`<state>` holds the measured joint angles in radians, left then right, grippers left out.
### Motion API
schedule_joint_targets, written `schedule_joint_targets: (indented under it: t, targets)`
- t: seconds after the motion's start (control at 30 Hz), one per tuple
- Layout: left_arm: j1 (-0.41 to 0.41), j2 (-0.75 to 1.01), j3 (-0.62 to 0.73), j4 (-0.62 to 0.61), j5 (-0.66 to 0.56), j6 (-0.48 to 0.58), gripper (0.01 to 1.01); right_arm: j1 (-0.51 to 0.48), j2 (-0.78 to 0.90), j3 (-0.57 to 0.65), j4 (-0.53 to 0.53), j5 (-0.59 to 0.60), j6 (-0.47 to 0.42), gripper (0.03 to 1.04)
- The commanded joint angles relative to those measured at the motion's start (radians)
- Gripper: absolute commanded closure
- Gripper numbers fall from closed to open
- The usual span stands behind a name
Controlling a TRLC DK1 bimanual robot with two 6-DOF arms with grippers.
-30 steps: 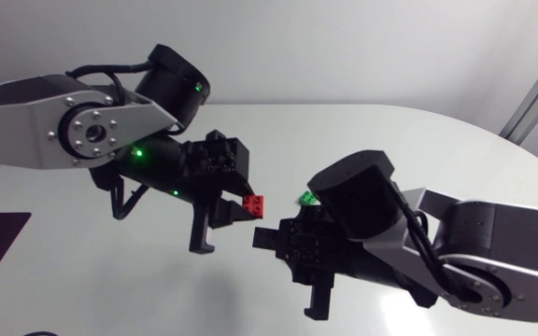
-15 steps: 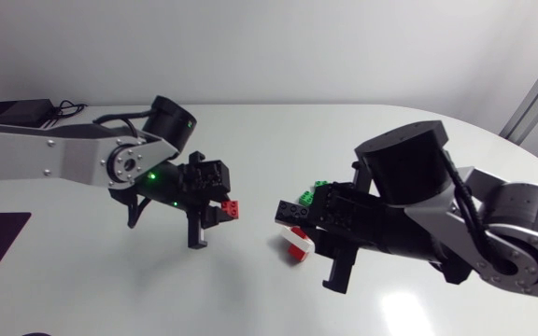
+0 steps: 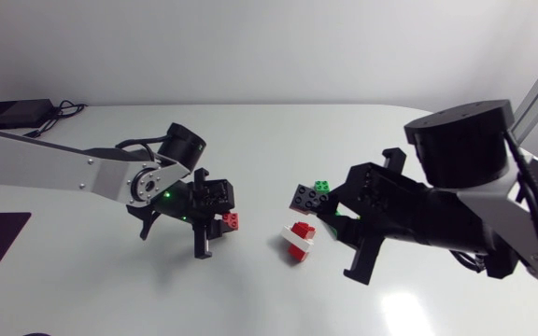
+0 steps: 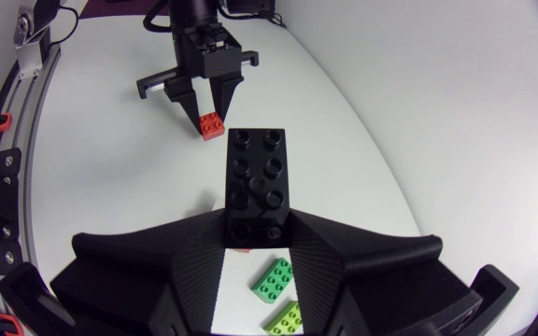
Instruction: Separate the duplo bricks
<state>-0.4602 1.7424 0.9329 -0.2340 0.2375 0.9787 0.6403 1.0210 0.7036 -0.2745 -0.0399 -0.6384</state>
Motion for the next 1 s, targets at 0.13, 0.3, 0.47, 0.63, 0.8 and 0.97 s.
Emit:
schedule_joint_targets:
  t: [0.13, 0.3, 0.47, 0.63, 0.8, 0.97]
  targets:
    - [-0.006, 0.043, -0.034, 0.021, -0.010, 0.003, 0.643, -0.053, -0.067, -0.058, -0.032, -0.051, 0.029, 0.75]
    - [-0.005, 0.055, -0.042, 0.036, -0.010, 0.002, 0.585, -0.059, -0.071, -0.061, -0.037, -0.058, 0.029, 0.75]
    - [-0.011, 0.072, -0.042, 0.045, -0.015, -0.002, 0.534, -0.060, -0.076, -0.061, -0.038, -0.068, 0.039, 0.75]
    - [-0.011, 0.072, -0.043, 0.045, -0.018, 0.000, 0.361, -0.060, -0.078, -0.064, -0.040, -0.072, 0.043, 0.75]
    - [-0.006, 0.052, -0.046, 0.045, -0.018, 0.000, 0.187, -0.060, -0.076, -0.058, -0.040, -0.081, 0.051, 0.75]
    - [0.000, -0.047, -0.042, 0.019, -0.017, -0.003, 0.149, -0.067, -0.071, -0.052, -0.037, -0.114, 0.071, 0.75]
